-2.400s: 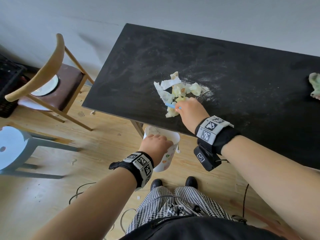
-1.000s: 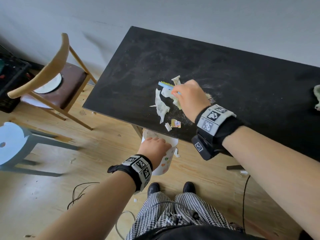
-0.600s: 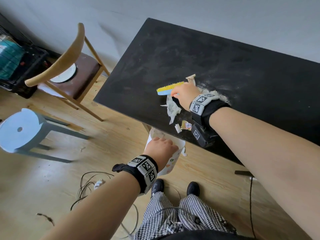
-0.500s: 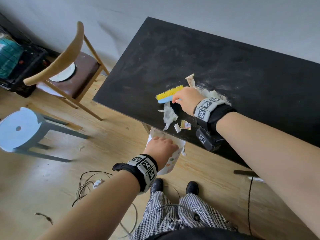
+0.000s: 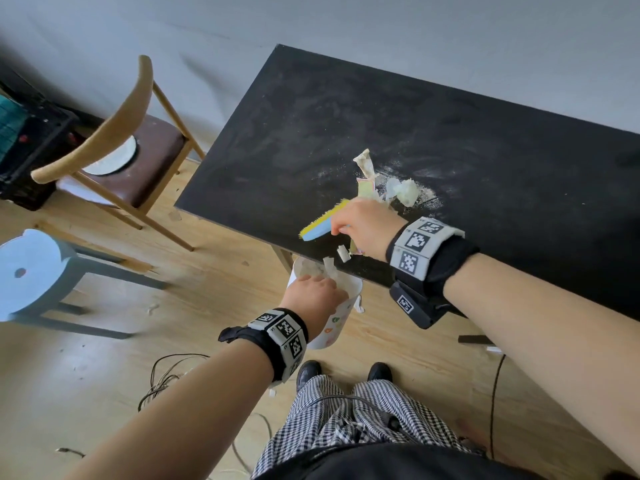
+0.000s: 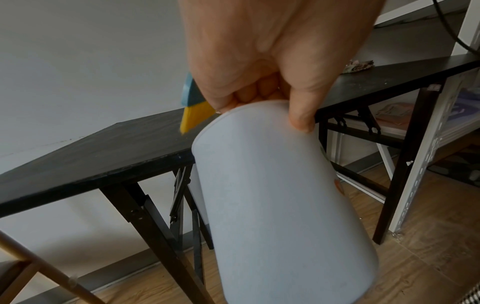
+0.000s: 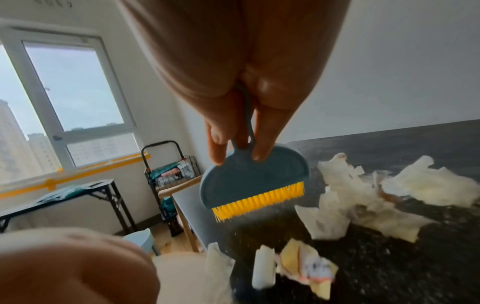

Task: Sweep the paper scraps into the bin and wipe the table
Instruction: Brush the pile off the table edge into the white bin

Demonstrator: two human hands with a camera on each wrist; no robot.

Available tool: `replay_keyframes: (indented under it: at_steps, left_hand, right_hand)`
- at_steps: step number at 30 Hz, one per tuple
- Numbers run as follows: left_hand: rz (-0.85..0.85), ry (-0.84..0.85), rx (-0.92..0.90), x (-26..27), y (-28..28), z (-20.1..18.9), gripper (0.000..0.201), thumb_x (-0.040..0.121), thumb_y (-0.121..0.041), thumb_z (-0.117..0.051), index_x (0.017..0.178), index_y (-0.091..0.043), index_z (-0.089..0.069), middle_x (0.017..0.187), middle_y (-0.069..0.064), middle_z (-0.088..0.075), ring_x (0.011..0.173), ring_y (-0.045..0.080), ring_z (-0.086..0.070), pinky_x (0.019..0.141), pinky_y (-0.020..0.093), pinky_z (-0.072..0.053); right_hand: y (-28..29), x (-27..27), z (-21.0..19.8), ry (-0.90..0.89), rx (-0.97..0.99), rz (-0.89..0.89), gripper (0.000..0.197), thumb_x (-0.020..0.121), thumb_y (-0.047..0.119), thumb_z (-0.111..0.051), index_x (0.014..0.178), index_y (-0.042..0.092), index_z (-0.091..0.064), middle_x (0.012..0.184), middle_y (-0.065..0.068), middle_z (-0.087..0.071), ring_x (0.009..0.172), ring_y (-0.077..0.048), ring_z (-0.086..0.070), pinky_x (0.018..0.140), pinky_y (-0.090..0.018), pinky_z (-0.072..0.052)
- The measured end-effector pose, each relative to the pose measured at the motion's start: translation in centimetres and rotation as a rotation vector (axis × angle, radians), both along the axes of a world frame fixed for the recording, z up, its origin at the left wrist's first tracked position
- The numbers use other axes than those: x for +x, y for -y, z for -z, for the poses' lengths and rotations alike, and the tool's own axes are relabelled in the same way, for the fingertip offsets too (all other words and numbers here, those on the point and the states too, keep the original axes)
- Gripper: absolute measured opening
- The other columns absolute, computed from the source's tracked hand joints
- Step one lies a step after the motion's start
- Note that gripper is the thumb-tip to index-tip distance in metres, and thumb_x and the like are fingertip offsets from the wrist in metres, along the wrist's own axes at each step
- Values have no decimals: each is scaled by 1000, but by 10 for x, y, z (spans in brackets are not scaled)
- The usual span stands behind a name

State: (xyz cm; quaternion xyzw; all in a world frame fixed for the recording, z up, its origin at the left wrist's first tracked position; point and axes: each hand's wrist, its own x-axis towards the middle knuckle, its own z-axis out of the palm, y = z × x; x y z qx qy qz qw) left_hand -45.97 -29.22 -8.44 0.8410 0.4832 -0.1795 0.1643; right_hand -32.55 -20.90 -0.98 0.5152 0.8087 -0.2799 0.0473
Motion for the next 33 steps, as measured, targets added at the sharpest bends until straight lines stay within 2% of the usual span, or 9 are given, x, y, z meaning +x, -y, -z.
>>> replay_keyframes:
  at_steps: [5, 8, 11, 15, 18, 23, 25, 29, 33]
  left_hand:
    - [13, 2, 16, 1, 2, 0, 41, 96, -20, -51, 135, -30, -48, 121, -1, -54, 114, 22, -48, 97, 30, -34]
    - [27, 7, 21, 4, 4, -1, 41, 96, -20, -51, 135, -30, -48, 124, -1, -53, 116, 22, -48, 98, 30, -33]
    - [48, 21, 22, 8, 5, -4, 41, 95, -17, -51, 135, -28, -48, 123, -1, -53, 116, 22, -49, 98, 30, -34]
    - [67, 24, 19, 12, 5, -7, 39, 96, -16, -50, 133, -27, -50, 122, 0, -54, 116, 22, -49, 97, 30, -34]
    - [69, 19, 11, 13, 5, -8, 39, 96, -16, -50, 134, -27, -49, 122, 0, -54, 116, 22, -49, 97, 31, -34]
    - [69, 18, 3, 12, 6, -7, 40, 95, -17, -51, 134, -28, -50, 120, 0, -54, 115, 22, -50, 98, 31, -35]
    - [69, 22, 2, 12, 6, -7, 40, 95, -18, -52, 134, -28, -50, 120, -1, -54, 115, 22, -50, 98, 31, -34]
    - [81, 23, 10, 13, 6, -8, 39, 96, -17, -51, 134, -28, -49, 121, -1, -54, 117, 22, -49, 100, 31, -33]
    - [84, 14, 7, 14, 6, -9, 38, 97, -18, -50, 134, -27, -49, 121, -1, -55, 117, 22, -50, 99, 31, -35]
  right_hand:
    - [18, 0, 7, 47, -33, -4, 28, 96, 9, -41, 106, 12, -67, 116, -13, -57, 106, -27, -55, 90, -32, -43]
    - [23, 7, -3, -36, -22, 54, 26, 95, 10, -43, 99, 12, -69, 105, -9, -64, 95, -23, -57, 78, -25, -39]
    - [22, 14, -23, -162, 97, 183, 25, 95, 9, -45, 99, 11, -70, 97, -10, -66, 81, -19, -53, 74, -25, -40]
    - [9, 25, -25, -138, 261, 311, 25, 94, 7, -45, 101, 9, -69, 105, -15, -65, 95, -27, -57, 77, -27, -38]
    - [9, 28, -13, -18, 208, 342, 26, 95, 5, -44, 106, 8, -67, 107, -16, -63, 97, -30, -57, 75, -28, -39]
    - [28, 26, -4, -22, 131, 292, 26, 96, 8, -43, 109, 8, -66, 109, -16, -61, 100, -28, -56, 81, -29, -40]
    - [34, 26, -8, -74, 136, 296, 26, 96, 9, -43, 108, 8, -66, 108, -15, -62, 97, -25, -55, 80, -28, -38]
    - [34, 39, -22, -166, 249, 407, 25, 96, 10, -44, 105, 10, -68, 99, -9, -66, 77, -15, -48, 65, -16, -28]
    - [26, 48, -15, -65, 279, 475, 27, 97, 8, -42, 108, 8, -67, 103, -13, -67, 81, -18, -49, 73, -23, -37]
